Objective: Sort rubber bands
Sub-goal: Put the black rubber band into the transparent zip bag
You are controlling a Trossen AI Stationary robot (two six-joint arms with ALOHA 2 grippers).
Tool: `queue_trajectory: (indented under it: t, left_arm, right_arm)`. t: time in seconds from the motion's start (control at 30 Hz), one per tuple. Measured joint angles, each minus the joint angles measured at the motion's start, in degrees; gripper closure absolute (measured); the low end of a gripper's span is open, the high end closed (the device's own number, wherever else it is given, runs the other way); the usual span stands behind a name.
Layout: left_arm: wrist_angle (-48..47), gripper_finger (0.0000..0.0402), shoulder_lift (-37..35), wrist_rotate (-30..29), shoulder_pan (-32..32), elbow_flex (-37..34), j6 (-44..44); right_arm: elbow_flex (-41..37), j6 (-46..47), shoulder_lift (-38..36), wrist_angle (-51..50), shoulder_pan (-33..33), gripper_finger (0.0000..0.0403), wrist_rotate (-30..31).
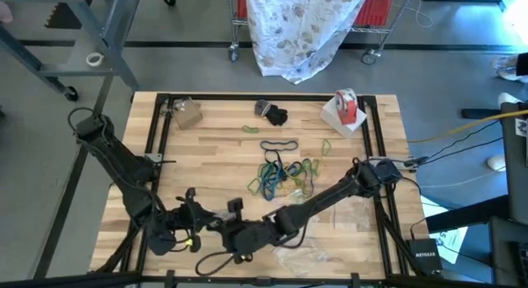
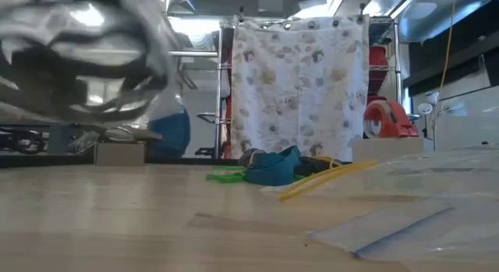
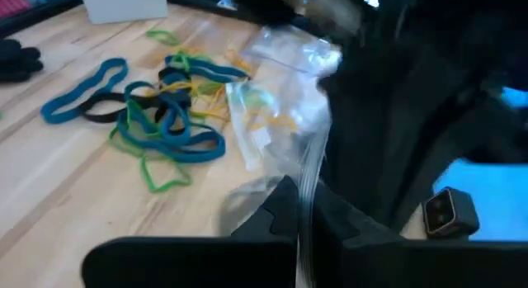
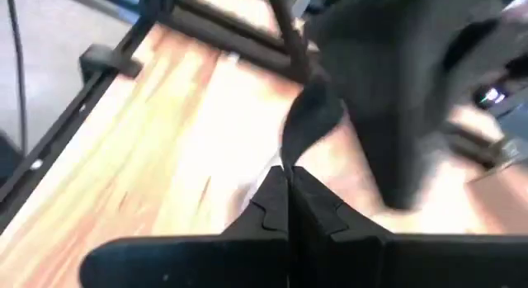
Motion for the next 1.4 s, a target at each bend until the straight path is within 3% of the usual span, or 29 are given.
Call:
queue_trajectory:
  t: [0.27, 0.5, 0.7, 0.83, 1.1, 1.4]
  left_arm:
    - [-0.8, 0.0401, -1.4, 0.2, -0.1, 0.0, 0.5]
    - [-1.9, 0.0402, -1.4, 0.9, -0.7, 0.0, 0.9]
    - [-2.0, 0.0401, -1.3, 1.1, 0.3, 0.0, 0.9]
    - [-2.6, 0.0401, -1.3, 1.2, 1.1, -0.1, 1.0]
    - [-8.9, 0.0402, -1.3, 2.1, 1.3, -0.1, -3.0]
    - [-13.9, 0.0402, -1.2, 2.2, 1.9, -0.1, -6.3]
  right_arm:
    - [0.1, 8.0, -0.3, -5.1, -0.3, 0.0402, 1.8]
    - [0.2, 21.7, -1.0, -9.2, -0.6, 0.0402, 9.4]
    - [0.2, 31.4, -0.8, -8.2, -2.7, 0.0396, -2.3]
    - [0.2, 32.7, -0.2, -7.3, -3.9, 0.0351, -7.0]
    - [0.2, 32.5, -2.9, -9.0, -5.2, 0.0231, -8.5]
    - [0.2, 30.6, -4.1, -8.8, -5.2, 0.0208, -8.1]
